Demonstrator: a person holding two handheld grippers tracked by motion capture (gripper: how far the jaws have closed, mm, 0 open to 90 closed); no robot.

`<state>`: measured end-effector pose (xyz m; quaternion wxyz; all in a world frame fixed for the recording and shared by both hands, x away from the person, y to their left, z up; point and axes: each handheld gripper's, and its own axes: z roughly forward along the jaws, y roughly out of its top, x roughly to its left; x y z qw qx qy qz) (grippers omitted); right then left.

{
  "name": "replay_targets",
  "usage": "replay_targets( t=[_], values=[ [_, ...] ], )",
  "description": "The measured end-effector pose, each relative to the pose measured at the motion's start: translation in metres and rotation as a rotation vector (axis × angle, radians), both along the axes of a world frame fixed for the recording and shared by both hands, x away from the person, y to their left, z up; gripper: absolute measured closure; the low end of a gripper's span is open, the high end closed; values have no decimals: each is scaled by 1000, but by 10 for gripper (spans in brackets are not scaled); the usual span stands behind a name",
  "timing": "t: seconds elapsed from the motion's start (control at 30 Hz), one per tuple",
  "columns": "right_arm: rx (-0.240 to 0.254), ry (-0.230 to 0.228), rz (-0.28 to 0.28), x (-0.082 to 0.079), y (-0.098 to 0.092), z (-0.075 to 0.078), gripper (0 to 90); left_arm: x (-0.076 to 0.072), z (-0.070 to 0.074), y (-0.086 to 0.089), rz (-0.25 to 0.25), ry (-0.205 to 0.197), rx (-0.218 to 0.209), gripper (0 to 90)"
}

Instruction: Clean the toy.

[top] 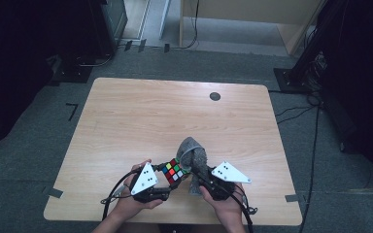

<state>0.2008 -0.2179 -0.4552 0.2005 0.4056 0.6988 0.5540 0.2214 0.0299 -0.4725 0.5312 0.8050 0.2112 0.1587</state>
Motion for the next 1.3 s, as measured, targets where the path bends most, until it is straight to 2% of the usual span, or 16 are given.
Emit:
replay_targets(
  t=[0.13, 0.2, 0.27, 0.3, 0.37, 0.43, 0.5, 0.6, 0.67, 0.77, 0.9, 0.97, 1.07, 1.17, 1.23, 1.3],
  values=[
    [16, -37, 50, -7, 9, 9, 791, 2, -4, -2, 11, 19, 38, 343],
    [6, -66, 77, -10, 14, 14, 789, -1, -6, -7, -8, 12, 45, 343],
    [-1, -76, 70, -11, 16, 15, 787, -5, -5, -10, -26, -6, 47, 343],
    [4, -70, 58, -10, 14, 14, 787, -7, -4, -11, -30, -16, 53, 343],
    [9, -46, 22, -6, 8, 9, 788, -7, -1, -10, -33, -25, 36, 343],
    [-2, -32, 2, -3, 4, 5, 789, -4, 2, -4, -17, -18, 7, 343],
    [10, -16, -8, -2, 1, 3, 789, 0, 4, 0, 5, -4, -2, 343],
    [20, -39, 26, -7, 7, 9, 789, 1, 0, 0, 3, 16, 1, 343],
    [18, -70, 51, -11, 12, 14, 788, -2, -1, -5, -17, 6, 19, 343],
    [27, -70, 49, -10, 11, 16, 788, -8, 1, -10, -42, -14, 23, 343],
    [39, -19, -5, -3, 1, 6, 789, -5, 4, -4, -24, -9, -6, 343],
    [46, -1, -10, -3, 0, 3, 789, -2, 3, -1, -9, 2, -8, 343],
    [46, -33, 19, -8, 7, 8, 789, 0, 0, -2, -5, 15, -2, 343],
    [45, -67, 48, -11, 12, 15, 788, -3, 0, -5, -12, -8, 15, 343],
    [32, -70, 35, -9, 10, 12, 787, -4, 2, -5, -11, -18, 9, 343],
    [27, -45, 8, -5, 5, 6, 788, -3, 4, -1, 0, -19, -11, 342]
  ],
)
